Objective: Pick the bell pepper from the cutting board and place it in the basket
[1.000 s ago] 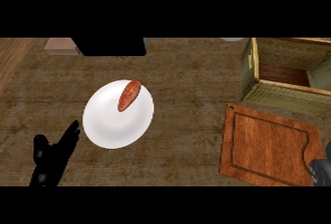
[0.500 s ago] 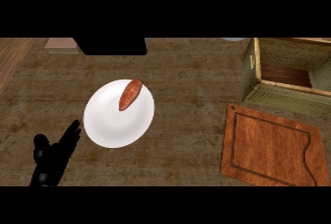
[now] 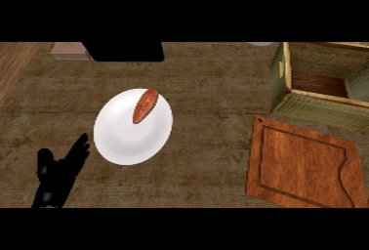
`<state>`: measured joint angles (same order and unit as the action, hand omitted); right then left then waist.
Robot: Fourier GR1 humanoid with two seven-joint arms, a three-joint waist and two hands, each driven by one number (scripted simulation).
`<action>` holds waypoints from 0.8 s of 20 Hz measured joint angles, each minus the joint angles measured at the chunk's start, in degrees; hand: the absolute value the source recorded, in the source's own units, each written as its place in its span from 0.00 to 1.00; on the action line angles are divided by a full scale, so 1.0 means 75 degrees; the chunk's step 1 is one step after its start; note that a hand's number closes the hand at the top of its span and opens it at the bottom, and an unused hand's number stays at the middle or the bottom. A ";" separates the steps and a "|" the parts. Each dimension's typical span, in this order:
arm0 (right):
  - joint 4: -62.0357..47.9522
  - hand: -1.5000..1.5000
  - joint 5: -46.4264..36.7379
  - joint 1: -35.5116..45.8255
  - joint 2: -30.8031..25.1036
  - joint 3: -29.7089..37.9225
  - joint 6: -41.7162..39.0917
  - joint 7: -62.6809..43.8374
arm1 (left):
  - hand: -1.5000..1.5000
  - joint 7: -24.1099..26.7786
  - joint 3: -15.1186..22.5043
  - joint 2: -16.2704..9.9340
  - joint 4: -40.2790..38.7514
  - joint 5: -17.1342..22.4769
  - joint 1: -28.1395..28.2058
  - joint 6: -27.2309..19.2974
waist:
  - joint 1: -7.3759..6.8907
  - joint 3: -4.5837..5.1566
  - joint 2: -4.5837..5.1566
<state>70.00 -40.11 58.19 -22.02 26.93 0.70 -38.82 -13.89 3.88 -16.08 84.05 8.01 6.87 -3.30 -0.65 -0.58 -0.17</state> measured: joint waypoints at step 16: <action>-0.1493 0.00 -0.0335 -0.1115 -0.1213 -0.0201 0.0233 0.1458 | 0.50 0.0149 -0.0130 0.0108 -0.0094 -0.0141 0.0027 0.0107 | 0.0031 -0.0013 -0.0022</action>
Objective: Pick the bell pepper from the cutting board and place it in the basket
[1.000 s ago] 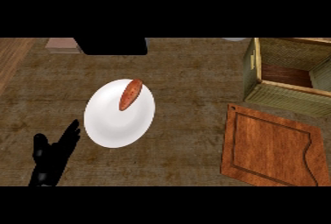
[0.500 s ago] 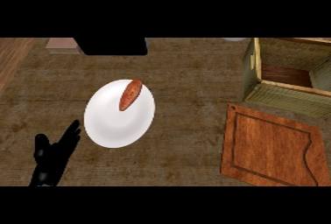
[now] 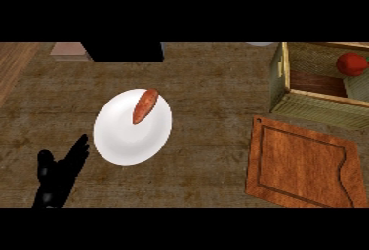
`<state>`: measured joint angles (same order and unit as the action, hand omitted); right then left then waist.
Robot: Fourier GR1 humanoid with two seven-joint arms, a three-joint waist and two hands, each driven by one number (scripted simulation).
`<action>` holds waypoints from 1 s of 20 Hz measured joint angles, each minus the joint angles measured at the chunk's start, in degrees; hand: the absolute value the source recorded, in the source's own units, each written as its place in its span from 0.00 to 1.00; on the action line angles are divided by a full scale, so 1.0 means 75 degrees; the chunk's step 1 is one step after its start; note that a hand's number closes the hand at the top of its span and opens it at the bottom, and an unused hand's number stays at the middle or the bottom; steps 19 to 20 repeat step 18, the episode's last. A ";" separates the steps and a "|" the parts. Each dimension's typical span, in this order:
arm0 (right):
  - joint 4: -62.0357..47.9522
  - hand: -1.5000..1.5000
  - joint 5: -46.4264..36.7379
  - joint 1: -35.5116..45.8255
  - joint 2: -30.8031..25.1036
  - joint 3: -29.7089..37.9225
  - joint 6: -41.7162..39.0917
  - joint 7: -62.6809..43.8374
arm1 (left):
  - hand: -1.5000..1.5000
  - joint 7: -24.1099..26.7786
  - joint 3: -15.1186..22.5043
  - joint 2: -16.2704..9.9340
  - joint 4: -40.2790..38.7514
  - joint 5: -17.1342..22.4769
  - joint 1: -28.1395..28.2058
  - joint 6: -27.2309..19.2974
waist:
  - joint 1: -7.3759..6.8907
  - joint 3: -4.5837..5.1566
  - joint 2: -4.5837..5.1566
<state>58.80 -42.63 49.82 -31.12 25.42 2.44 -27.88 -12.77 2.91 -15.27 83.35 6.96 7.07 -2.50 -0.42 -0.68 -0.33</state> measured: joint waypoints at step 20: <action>0.0815 0.00 0.1271 -0.0784 -0.1212 0.1316 -0.0015 0.0013 | 0.50 -0.0090 -0.0119 0.0164 0.0109 -0.0169 0.0093 0.0014 | 0.0107 0.0014 -0.0042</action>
